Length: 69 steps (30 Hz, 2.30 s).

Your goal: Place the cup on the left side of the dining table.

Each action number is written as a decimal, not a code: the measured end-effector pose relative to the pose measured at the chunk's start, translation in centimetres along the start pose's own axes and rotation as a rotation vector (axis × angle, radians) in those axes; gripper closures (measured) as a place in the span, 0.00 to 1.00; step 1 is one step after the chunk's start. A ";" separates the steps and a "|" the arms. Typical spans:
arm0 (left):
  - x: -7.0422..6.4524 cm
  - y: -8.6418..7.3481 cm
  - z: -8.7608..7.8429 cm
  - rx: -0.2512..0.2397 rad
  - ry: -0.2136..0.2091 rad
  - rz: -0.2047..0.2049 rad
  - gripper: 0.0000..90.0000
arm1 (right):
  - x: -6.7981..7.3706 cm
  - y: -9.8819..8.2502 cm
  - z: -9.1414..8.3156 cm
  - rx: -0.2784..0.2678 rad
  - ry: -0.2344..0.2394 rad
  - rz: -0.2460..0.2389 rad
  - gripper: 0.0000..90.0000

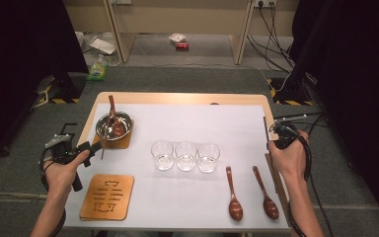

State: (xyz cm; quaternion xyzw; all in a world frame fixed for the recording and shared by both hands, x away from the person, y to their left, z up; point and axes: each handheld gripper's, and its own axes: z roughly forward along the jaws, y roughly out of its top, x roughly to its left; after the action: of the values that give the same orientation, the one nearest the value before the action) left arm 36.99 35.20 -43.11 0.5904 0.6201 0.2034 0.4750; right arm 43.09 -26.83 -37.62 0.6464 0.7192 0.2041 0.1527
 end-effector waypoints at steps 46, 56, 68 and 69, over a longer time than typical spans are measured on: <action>0.0 0.5 -1.2 -0.034 0.003 0.017 0.48 | 1.8 3.2 -0.5 -0.219 0.024 -0.007 0.95; -0.8 1.8 -1.4 -0.045 0.001 0.036 0.48 | 2.7 4.3 -0.2 -0.266 0.035 -0.013 0.95; -2.7 4.7 -0.6 -0.044 -0.038 0.068 0.48 | 3.5 5.0 -0.4 -0.311 0.049 -0.010 0.95; -2.8 4.9 -0.5 -0.045 -0.041 0.068 0.48 | 3.5 5.1 -0.4 -0.315 0.048 -0.009 0.95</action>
State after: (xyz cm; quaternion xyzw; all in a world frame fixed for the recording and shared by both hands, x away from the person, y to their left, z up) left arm 38.77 33.82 -37.90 0.6043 0.5850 0.2210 0.4937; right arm 46.89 -22.99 -34.66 0.6060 0.6847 0.3291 0.2357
